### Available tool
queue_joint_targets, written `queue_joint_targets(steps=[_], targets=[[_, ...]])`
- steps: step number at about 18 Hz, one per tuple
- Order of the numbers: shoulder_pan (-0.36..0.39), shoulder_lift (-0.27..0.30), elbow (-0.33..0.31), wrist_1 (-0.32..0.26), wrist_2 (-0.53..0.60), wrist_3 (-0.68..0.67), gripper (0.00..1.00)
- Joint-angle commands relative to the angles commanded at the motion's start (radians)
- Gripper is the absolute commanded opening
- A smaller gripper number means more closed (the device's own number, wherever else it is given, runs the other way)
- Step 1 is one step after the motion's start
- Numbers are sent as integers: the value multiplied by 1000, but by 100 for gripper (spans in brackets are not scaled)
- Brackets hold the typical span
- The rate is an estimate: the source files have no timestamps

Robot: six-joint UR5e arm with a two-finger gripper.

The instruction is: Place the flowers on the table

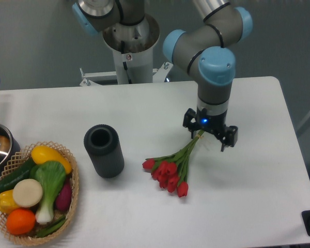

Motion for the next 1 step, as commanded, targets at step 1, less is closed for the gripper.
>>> queue_joint_targets(steps=[1], targets=[[12, 0, 0, 0, 5, 0, 100]])
